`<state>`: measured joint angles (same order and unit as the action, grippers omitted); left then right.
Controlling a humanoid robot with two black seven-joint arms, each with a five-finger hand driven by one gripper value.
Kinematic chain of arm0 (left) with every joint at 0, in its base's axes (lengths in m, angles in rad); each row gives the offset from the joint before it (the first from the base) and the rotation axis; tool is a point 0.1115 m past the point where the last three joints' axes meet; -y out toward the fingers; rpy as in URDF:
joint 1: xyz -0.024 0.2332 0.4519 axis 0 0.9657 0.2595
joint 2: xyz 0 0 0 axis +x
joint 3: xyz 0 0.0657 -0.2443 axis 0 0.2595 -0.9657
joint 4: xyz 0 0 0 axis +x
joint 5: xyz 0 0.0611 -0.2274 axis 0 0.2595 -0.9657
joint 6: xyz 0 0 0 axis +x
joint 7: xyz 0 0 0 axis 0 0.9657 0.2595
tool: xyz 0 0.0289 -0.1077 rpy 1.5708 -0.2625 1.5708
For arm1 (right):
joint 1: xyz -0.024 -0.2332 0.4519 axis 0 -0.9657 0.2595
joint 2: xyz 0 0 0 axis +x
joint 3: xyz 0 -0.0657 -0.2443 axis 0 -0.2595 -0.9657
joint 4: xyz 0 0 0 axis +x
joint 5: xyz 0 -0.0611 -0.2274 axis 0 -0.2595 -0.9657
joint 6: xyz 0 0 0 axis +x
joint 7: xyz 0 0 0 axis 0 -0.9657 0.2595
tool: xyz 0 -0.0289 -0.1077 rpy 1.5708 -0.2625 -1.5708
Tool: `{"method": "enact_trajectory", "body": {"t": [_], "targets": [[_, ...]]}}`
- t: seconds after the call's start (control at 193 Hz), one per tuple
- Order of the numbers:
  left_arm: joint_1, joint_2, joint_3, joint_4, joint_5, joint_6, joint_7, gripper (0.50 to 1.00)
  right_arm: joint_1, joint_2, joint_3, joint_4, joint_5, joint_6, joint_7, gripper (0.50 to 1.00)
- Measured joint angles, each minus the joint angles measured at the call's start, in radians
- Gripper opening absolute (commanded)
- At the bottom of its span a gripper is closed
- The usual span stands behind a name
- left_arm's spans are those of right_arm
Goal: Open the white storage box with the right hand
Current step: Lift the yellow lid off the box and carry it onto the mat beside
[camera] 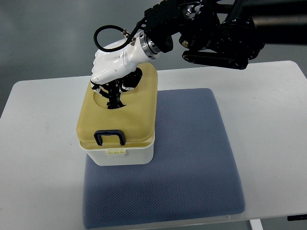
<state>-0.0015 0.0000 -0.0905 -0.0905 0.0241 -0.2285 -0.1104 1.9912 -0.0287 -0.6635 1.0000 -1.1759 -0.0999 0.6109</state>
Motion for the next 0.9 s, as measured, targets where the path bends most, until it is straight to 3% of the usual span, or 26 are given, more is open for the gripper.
{"method": "enact_trajectory", "body": {"t": [0.478,0.743,0.898], "targets": [[-0.001,0.000,0.000,0.000,0.000,0.000,0.000,1.000,0.025,-0.207,0.028,0.004,-0.023,0.020,0.000,0.500],[-0.001,0.000,0.000,0.000,0.000,0.000,0.000,1.000,-0.043,-0.379,0.130,0.005,-0.085,0.142,0.000,0.500],[-0.001,0.000,0.000,0.000,0.000,0.000,0.000,1.000,-0.113,-0.479,0.203,0.010,-0.167,0.167,0.000,0.500]]}}
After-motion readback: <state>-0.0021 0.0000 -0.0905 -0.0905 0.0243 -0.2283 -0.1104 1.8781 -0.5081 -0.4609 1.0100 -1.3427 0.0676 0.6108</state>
